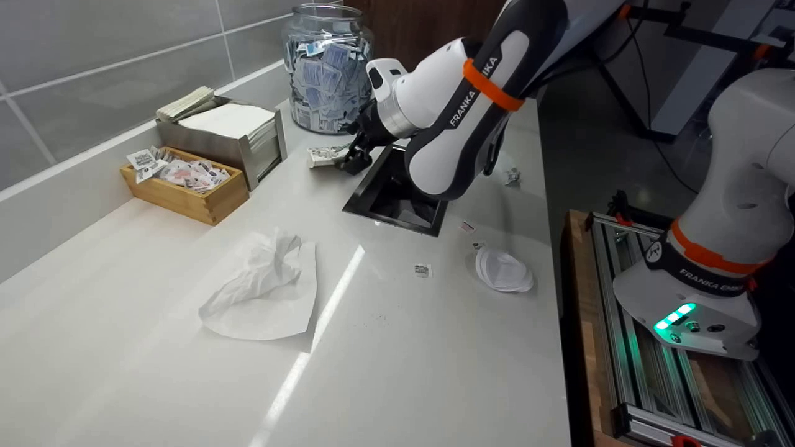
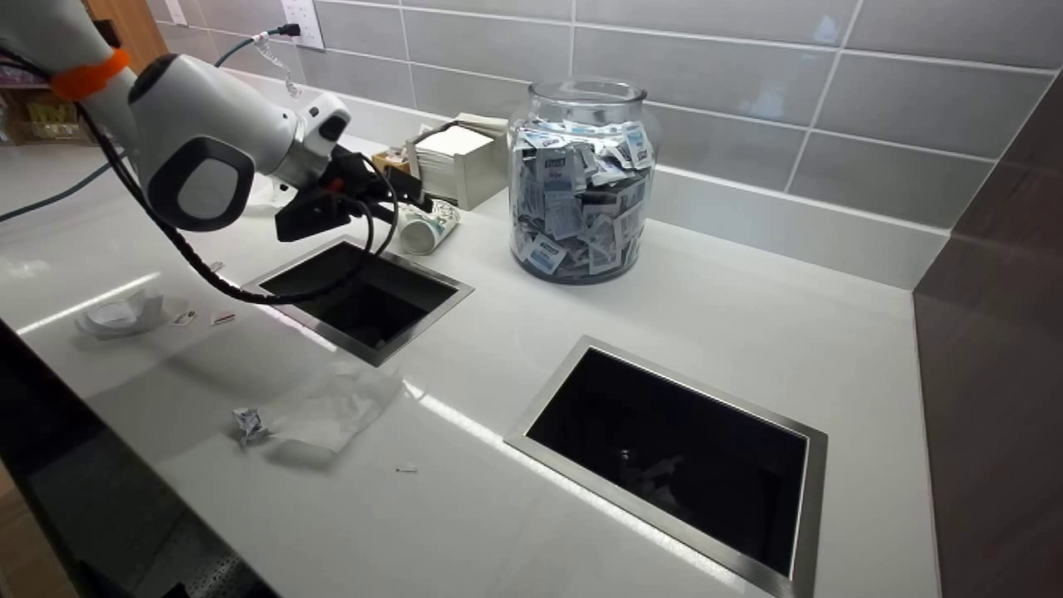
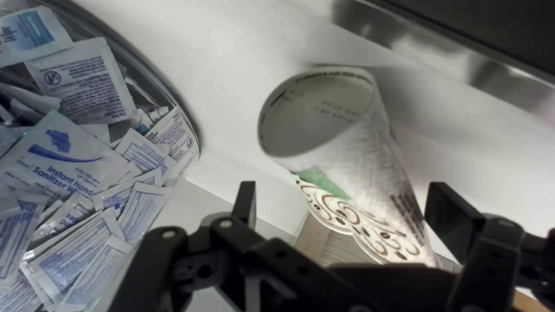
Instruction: Lay the coffee cup on the counter
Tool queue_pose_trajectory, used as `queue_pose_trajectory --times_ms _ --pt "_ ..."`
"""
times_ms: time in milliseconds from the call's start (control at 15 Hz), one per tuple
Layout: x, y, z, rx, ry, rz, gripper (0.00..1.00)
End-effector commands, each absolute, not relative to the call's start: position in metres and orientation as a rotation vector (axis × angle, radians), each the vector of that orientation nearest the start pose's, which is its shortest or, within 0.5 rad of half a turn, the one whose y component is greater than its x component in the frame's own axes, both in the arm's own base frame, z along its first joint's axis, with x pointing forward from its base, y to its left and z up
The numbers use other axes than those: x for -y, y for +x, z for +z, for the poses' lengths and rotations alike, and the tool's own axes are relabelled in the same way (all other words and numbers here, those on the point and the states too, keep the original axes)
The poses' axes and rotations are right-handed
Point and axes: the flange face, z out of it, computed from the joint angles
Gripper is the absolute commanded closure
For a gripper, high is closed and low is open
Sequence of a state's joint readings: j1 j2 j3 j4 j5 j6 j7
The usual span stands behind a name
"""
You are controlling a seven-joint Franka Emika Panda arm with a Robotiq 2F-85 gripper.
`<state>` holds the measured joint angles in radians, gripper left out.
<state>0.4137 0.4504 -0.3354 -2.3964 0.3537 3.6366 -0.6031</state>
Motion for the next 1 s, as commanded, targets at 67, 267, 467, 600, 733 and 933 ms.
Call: queue_pose_trajectory --times_ms 67,267,467,600,733,933 --pt "-0.012 0.537 0.254 0.568 -3.149 -1.239 0.0" --pt "-0.02 0.536 0.271 0.475 -3.103 -1.179 0.0" --pt "-0.028 0.535 0.296 0.369 -3.045 -1.16 0.0" --pt "-0.031 0.533 0.314 0.299 -3.009 -1.164 0.0" --pt "-0.03 0.529 0.329 0.237 -2.985 -1.17 0.0" --pt "-0.016 0.518 0.341 0.085 -2.965 -1.17 0.0"
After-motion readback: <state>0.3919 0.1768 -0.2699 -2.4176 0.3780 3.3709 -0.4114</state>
